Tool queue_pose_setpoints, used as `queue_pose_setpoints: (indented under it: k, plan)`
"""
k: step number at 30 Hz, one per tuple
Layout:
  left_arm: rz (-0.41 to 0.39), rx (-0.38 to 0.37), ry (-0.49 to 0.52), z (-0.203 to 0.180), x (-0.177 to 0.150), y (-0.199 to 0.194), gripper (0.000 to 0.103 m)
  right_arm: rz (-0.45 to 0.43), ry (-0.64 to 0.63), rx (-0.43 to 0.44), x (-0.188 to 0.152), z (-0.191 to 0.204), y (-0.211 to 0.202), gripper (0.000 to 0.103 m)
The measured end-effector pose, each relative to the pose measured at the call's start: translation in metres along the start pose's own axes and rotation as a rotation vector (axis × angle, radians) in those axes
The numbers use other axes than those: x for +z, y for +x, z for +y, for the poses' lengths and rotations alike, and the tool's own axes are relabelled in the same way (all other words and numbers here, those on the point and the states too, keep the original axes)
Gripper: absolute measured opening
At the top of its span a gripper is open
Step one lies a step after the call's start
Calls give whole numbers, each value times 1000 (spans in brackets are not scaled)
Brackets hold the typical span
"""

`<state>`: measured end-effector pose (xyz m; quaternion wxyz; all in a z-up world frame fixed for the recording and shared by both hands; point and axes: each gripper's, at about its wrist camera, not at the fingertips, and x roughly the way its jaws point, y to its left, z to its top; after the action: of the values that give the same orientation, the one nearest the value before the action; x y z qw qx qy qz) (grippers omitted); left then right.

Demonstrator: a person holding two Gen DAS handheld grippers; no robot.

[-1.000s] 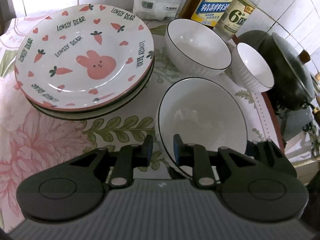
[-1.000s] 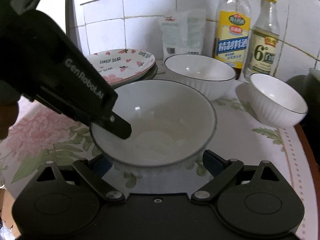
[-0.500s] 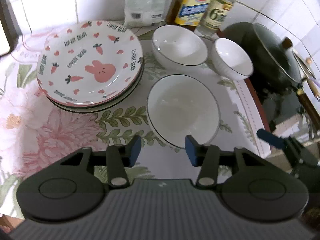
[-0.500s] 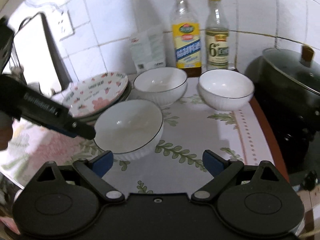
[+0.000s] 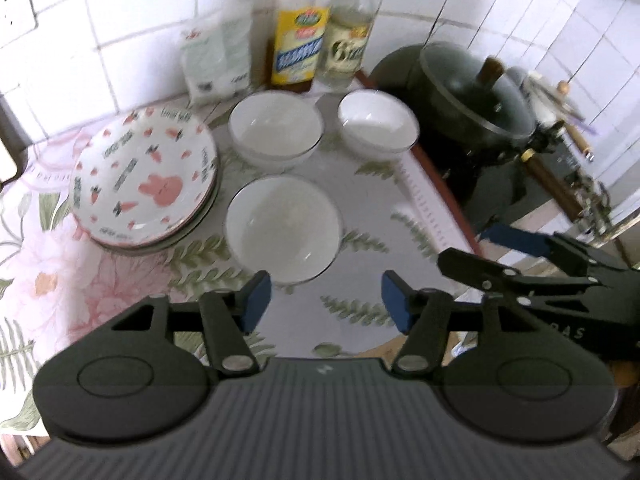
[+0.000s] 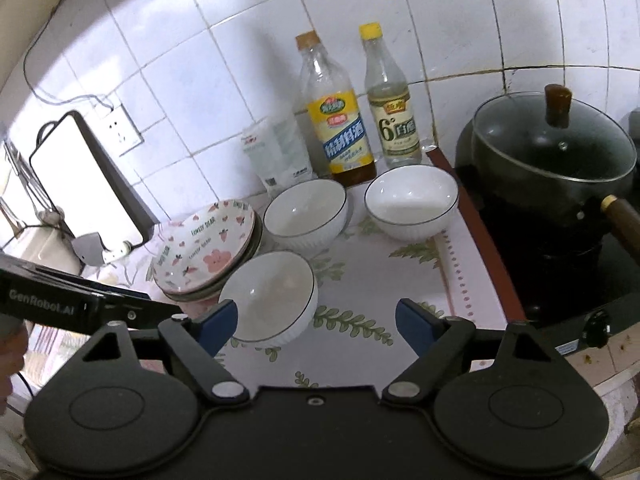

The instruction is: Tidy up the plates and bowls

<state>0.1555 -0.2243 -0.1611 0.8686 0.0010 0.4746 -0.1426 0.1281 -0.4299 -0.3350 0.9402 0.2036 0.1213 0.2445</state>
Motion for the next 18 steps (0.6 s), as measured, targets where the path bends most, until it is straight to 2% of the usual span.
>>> queue_pose_setpoints:
  k: [4,10,14,18]
  plan:
    - [-49,-11,-25,-14,13,-1,66,13,59,-7,20,-14,-7,84]
    - [-116,-18,-110,-27,34,20,66,14,102,-2,51,-35,-6,73]
    - [-160,16,-171,-34,46,39,66,34,141,1,66,-56,9,69]
    - [-161,37,-220,-39,61,69,64,51,188,-24,75,-81,34,65]
